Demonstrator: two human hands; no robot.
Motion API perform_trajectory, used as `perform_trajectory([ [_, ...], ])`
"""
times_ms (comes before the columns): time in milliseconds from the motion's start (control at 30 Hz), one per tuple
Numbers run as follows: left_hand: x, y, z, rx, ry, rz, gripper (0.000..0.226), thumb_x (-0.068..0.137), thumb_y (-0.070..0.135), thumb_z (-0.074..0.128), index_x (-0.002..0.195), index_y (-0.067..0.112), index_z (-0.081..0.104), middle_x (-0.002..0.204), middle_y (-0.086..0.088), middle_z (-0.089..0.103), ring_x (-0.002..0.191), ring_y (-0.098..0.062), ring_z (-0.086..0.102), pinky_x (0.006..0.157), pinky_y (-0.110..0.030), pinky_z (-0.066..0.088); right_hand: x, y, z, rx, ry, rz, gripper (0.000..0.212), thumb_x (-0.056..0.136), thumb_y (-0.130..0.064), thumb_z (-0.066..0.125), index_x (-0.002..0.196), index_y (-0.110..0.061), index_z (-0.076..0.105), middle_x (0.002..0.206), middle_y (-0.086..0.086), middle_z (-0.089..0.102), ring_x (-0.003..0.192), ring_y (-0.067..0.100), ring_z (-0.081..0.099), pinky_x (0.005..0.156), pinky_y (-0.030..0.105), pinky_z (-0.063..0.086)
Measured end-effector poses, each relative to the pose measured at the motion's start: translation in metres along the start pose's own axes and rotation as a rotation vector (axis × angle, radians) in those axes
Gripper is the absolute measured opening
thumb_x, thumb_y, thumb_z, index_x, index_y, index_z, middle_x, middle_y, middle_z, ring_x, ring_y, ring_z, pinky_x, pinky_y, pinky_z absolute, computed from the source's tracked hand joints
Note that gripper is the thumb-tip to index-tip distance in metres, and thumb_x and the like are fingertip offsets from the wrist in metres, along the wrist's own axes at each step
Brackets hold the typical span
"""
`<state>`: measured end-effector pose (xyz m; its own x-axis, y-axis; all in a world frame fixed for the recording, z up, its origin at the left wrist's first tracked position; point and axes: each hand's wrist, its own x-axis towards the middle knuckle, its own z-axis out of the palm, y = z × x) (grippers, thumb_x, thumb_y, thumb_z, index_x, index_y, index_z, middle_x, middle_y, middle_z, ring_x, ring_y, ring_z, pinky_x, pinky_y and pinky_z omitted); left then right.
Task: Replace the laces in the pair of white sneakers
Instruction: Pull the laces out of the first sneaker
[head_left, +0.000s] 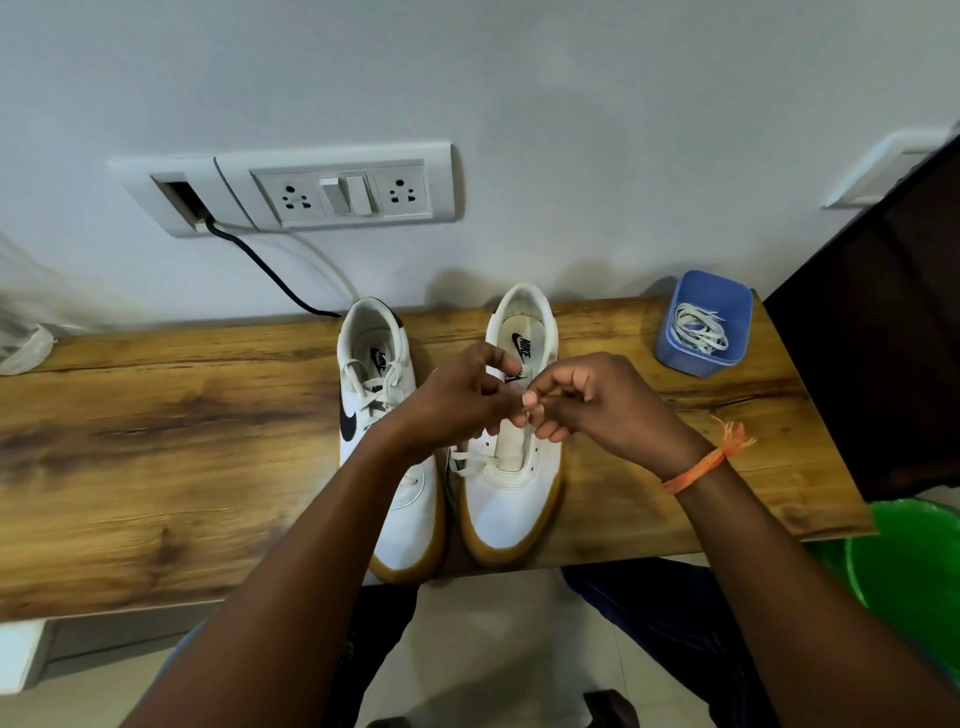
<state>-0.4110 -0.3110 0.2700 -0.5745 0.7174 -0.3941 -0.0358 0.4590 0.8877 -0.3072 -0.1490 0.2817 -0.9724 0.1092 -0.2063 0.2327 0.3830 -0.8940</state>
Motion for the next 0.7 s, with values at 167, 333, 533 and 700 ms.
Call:
perform_trajectory([
  [167, -0.004, 0.001, -0.019, 0.128, -0.035, 0.049, 0.015, 0.092, 0.022, 0.068, 0.089, 0.008, 0.069, 0.068, 0.0, 0.068, 0.057, -0.012, 0.051, 0.055, -0.026, 0.044, 0.003, 0.043, -0.056, -0.388, 0.602, 0.126, 0.02, 0.087, -0.006, 0.056, 0.075, -0.016, 0.068, 0.073, 0.007, 0.07, 0.068, 0.026, 0.069, 0.067, 0.048, 0.059],
  [333, -0.005, 0.003, -0.023, 0.037, -0.057, 0.061, 0.018, 0.095, 0.019, 0.065, 0.087, 0.004, 0.07, 0.068, 0.0, 0.067, 0.051, -0.007, 0.046, 0.047, -0.017, 0.037, -0.006, 0.021, -0.053, -0.409, 0.57, 0.127, 0.028, 0.08, -0.002, 0.065, 0.105, -0.012, 0.073, 0.097, 0.006, 0.073, 0.082, 0.024, 0.07, 0.072, 0.035, 0.056],
  [533, -0.004, 0.016, -0.002, -0.117, -0.079, 0.16, 0.022, 0.098, 0.011, 0.059, 0.079, 0.002, 0.065, 0.061, 0.003, 0.06, 0.047, -0.001, 0.041, 0.048, -0.013, 0.033, 0.001, -0.012, 0.005, 0.048, 0.022, 0.045, 0.018, 0.086, 0.007, 0.063, 0.099, -0.004, 0.072, 0.086, 0.011, 0.074, 0.073, 0.024, 0.074, 0.066, 0.036, 0.06],
  [700, -0.004, 0.007, -0.018, 0.006, -0.016, 0.068, 0.019, 0.093, 0.023, 0.068, 0.085, 0.008, 0.075, 0.061, 0.004, 0.063, 0.049, -0.008, 0.039, 0.045, -0.016, 0.031, 0.0, 0.003, -0.034, 0.16, 0.286, 0.177, 0.012, 0.092, 0.007, 0.056, 0.097, 0.01, 0.066, 0.078, 0.023, 0.068, 0.062, 0.022, 0.071, 0.059, 0.032, 0.061],
])
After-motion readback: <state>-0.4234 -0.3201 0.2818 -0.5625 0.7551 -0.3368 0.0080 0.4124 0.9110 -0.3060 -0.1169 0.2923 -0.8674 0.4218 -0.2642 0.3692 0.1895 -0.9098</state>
